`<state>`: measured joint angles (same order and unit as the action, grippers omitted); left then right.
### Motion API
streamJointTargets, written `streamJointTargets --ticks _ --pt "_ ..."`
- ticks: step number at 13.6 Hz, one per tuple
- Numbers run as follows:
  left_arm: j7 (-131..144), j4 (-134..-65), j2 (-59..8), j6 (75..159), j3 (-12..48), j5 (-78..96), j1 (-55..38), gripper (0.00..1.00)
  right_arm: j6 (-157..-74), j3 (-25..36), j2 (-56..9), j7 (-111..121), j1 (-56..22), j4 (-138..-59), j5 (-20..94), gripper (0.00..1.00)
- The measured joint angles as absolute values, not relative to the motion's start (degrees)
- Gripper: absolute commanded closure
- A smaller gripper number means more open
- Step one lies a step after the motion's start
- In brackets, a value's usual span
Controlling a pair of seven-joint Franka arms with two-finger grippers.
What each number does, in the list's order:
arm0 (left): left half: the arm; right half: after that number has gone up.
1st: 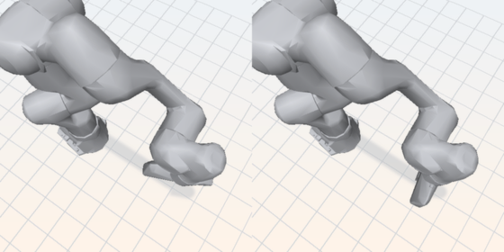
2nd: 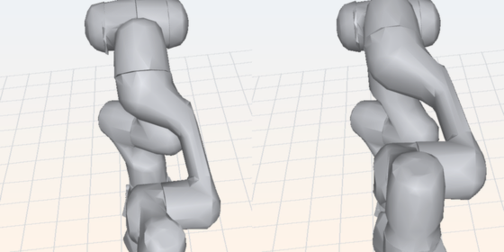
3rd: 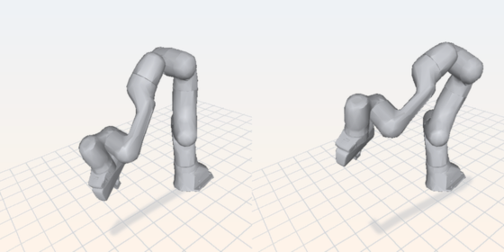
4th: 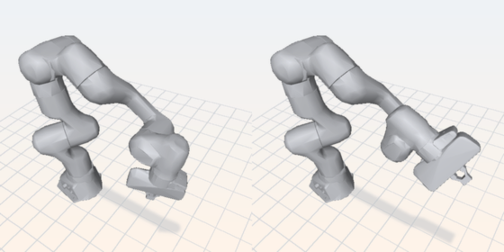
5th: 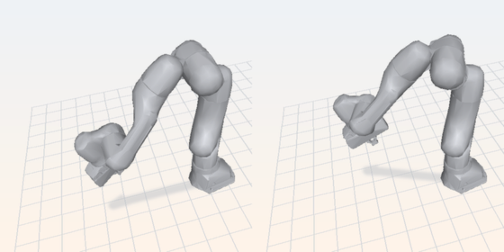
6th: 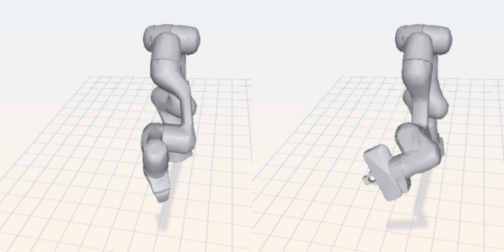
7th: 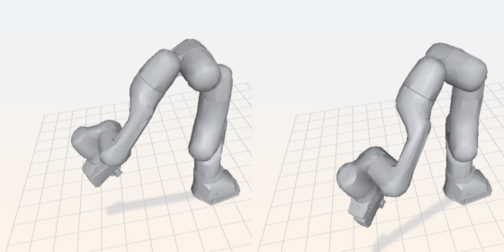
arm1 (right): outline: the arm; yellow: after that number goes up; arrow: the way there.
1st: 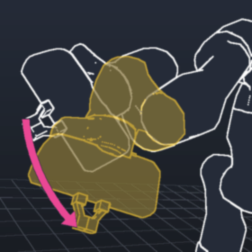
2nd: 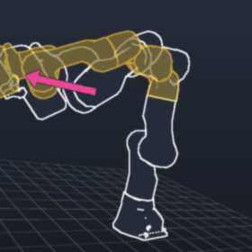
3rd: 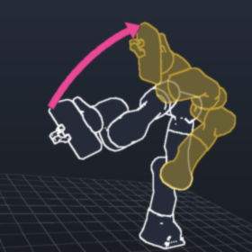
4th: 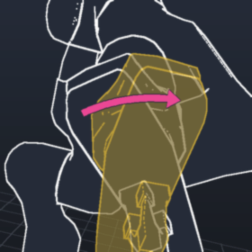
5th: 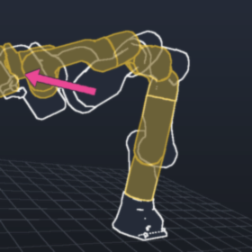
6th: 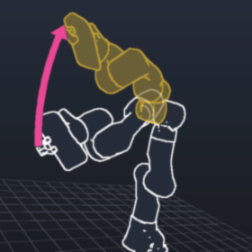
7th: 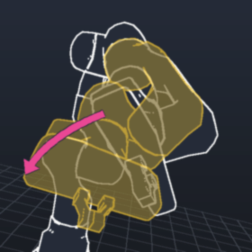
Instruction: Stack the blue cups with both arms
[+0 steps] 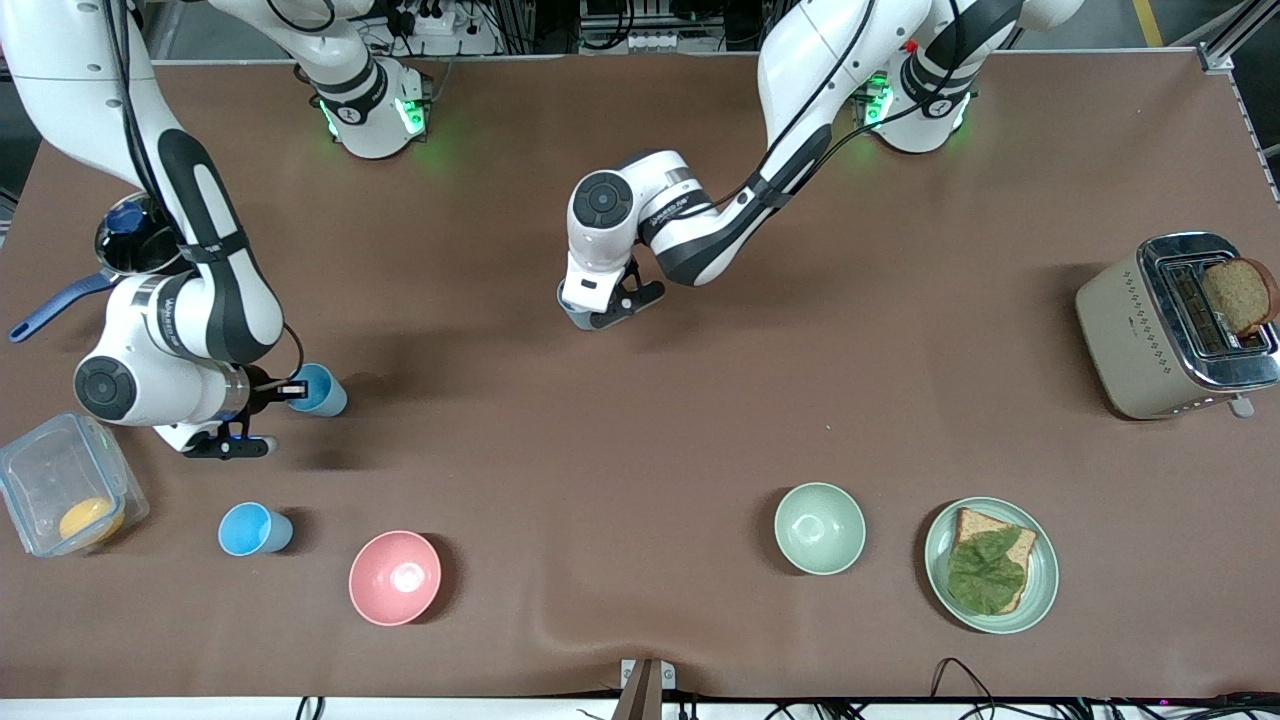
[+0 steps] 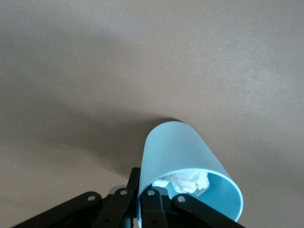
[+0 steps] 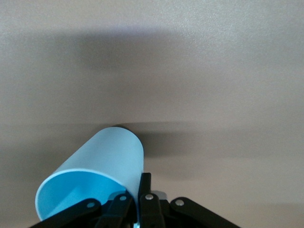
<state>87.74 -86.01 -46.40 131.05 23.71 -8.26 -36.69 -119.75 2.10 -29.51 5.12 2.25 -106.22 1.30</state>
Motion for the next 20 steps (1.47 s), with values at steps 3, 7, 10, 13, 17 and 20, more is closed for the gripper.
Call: streamJointTargets --ticks 3,7,10,13,17,20 --pt "87.7 -85.3 -47.2 133.0 23.7 -8.3 -36.7 0.76 -119.7 2.1 -29.5 5.1 2.3 -106.2 1.3 1.0" --pt "88.0 -84.4 -47.6 133.8 23.6 -8.3 -36.5 0.0 -119.7 2.1 -29.5 5.1 2.3 -106.2 1.3 1.0" --pt "88.3 -82.4 -46.2 133.5 23.8 -8.3 -34.9 0.0 -119.7 2.1 -29.5 5.1 2.2 -106.2 1.3 1.0" --pt "88.3 -80.6 -37.9 127.7 24.8 -7.1 -31.8 0.0 -119.0 2.0 -29.0 5.1 1.8 -106.1 1.3 1.0" --pt "81.3 -80.7 -23.6 113.4 24.9 -6.7 -26.5 0.0 -112.0 1.6 -25.0 0.1 -3.1 -105.0 1.5 1.0" --pt "67.8 -81.1 -16.9 104.7 24.6 -6.7 -21.0 0.0 -106.2 0.7 -20.3 -7.7 -9.0 -104.1 4.8 1.0"
